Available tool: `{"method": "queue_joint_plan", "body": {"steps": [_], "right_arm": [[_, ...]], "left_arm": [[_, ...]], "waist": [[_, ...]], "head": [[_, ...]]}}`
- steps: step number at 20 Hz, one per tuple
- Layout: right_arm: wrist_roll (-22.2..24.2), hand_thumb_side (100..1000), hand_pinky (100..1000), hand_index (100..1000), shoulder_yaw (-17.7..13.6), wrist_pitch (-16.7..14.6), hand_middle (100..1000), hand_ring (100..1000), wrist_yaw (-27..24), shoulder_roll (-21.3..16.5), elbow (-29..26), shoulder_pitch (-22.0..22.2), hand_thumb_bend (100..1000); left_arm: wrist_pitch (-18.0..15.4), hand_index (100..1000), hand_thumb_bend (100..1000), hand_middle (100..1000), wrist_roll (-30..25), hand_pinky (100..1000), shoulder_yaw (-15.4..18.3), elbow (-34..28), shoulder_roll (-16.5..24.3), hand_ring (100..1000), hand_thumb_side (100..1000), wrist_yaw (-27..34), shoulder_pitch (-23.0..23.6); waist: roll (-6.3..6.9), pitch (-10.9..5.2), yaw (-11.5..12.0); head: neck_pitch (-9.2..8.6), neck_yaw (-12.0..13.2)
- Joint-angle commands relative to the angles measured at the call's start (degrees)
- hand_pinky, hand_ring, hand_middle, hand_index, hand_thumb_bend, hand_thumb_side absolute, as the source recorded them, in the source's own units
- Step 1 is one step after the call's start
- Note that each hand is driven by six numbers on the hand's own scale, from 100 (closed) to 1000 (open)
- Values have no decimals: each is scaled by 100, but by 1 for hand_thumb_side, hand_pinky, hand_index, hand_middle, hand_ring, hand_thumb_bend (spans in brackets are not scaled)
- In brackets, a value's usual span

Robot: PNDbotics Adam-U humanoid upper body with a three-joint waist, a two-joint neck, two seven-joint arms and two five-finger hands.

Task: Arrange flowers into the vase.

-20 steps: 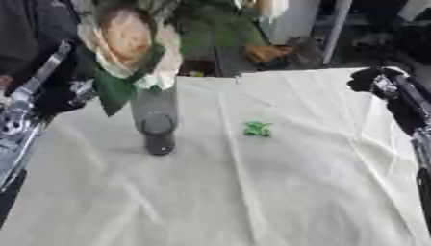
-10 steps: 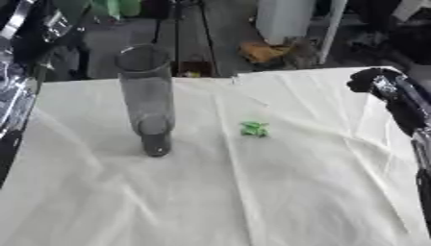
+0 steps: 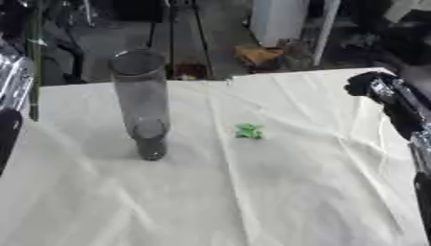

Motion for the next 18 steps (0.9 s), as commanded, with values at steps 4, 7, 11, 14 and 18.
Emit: {"method": "queue_joint_plan", "body": {"steps": [4, 7, 11, 14, 18], "right_arm": [[17, 820, 794, 717, -5, -5, 536, 752, 32, -62, -90, -105, 100], [23, 821, 794, 716, -3, 1, 535, 752, 35, -45, -98, -102, 100], [25, 820, 794, 715, -9, 10, 535, 752, 38, -42, -102, -91, 100], [26, 820, 794, 715, -9, 14, 535, 751, 41, -38, -103, -86, 100], [33, 820, 793, 715, -9, 23, 535, 751, 44, -24, -117, -77, 100]], "left_arm": [[-179, 100, 933, 100, 343, 100, 161, 49, 289, 100, 663, 348, -362], [-287, 100, 942, 100, 532, 100, 211, 31, 317, 100, 655, 535, -494], [-367, 100, 953, 100, 717, 100, 296, -86, 373, 100, 645, 732, -622], [-421, 100, 974, 100, 863, 100, 367, -201, 426, 100, 641, 882, -690], [-467, 100, 977, 100, 982, 100, 391, -370, 453, 100, 637, 1009, -709]], "waist": [[1, -98, -39], [0, -108, -61], [2, -120, -77], [10, -130, -79], [15, -137, -81]], "head": [[-94, 18], [-115, 28], [-115, 35], [-117, 33], [-136, 34]]}}
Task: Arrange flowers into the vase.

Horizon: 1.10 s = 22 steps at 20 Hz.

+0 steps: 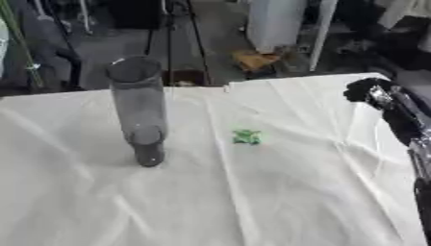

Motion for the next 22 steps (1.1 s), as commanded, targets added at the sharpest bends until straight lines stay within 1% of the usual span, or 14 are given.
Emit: {"method": "queue_joint_plan", "body": {"steps": [1, 7, 13, 17, 22], "right_arm": [[10, 820, 793, 714, -11, 2, 535, 751, 25, -69, -118, -76, 100], [9, 819, 793, 714, -15, 5, 534, 751, 25, -72, -117, -74, 100], [15, 819, 793, 714, -15, 7, 534, 751, 25, -70, -120, -74, 100], [21, 818, 793, 714, -11, 8, 534, 751, 23, -61, -123, -72, 100], [44, 818, 793, 714, -1, 13, 533, 751, 23, -53, -129, -64, 100]], "left_arm": [[-26, 100, 977, 100, 82, 100, 70, -212, 186, 100, 636, 91, -133], [6, 100, 974, 100, 91, 100, 35, -285, 183, 100, 635, 80, -114], [-39, 100, 975, 100, 137, 100, 28, -249, 157, 100, 629, 82, -116], [-239, 100, 973, 100, 198, 100, -21, -205, 98, 100, 631, 268, -136], [-506, 100, 965, 100, 88, 100, -233, 62, 6, 100, 645, 611, -144]], "waist": [[6, -76, -13], [8, -71, -20], [10, -68, -28], [14, -70, -43], [31, -63, -67]], "head": [[-82, 12], [-80, 7], [-78, 0], [-83, 10], [-94, 17]]}}
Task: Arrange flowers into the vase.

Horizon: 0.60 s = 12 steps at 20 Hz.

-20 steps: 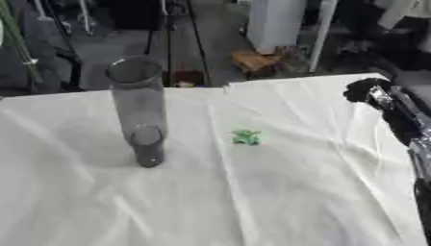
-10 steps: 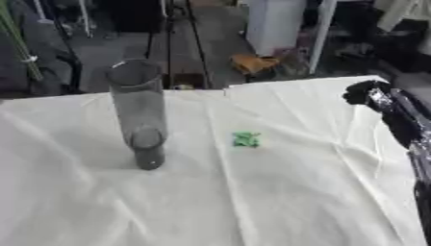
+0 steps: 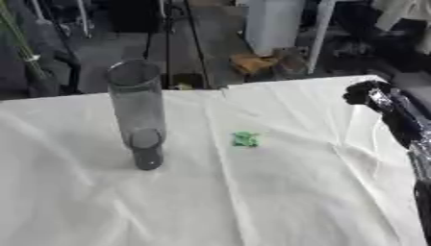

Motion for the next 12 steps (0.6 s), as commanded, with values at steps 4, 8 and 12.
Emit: {"method": "queue_joint_plan", "body": {"steps": [4, 8, 12], "right_arm": [[38, 818, 793, 714, 5, -3, 533, 751, 20, -62, -134, -76, 100], [43, 818, 793, 714, 2, 1, 533, 751, 22, -69, -137, -85, 100], [46, 819, 793, 714, 2, 0, 533, 751, 23, -64, -138, -92, 100]], "left_arm": [[-298, 100, 959, 100, -201, 100, -168, 386, -20, 100, 654, 388, -173], [-455, 100, 957, 100, -264, 100, -176, 578, -25, 100, 652, 514, -211], [-509, 100, 958, 100, -281, 100, -170, 609, -17, 100, 646, 549, -223]], "waist": [[30, -39, -53], [42, -17, -91], [43, -10, -91]], "head": [[-61, 18], [-69, 19], [-72, 23]]}}
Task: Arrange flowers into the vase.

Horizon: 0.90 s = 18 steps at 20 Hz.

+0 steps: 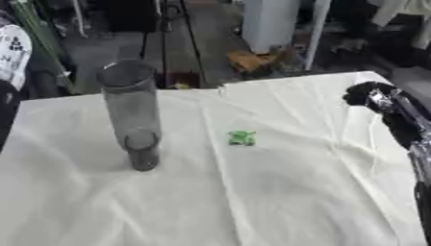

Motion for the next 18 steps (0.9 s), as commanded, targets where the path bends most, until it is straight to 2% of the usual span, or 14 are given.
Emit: {"method": "queue_joint_plan", "body": {"steps": [1, 18], "right_arm": [[29, 819, 793, 714, 1, -13, 533, 751, 24, -70, -127, -95, 100], [30, 819, 793, 714, -7, -9, 532, 751, 39, -47, -133, -100, 100]], "left_arm": [[-53, 100, 957, 100, -8, 100, 22, -23, 83, 100, 647, 42, -165], [-71, 100, 957, 100, 8, 100, 47, -6, 125, 100, 636, 0, -184]], "waist": [[-4, -56, -4], [-14, -65, 2]], "head": [[-68, 7], [-79, -16]]}}
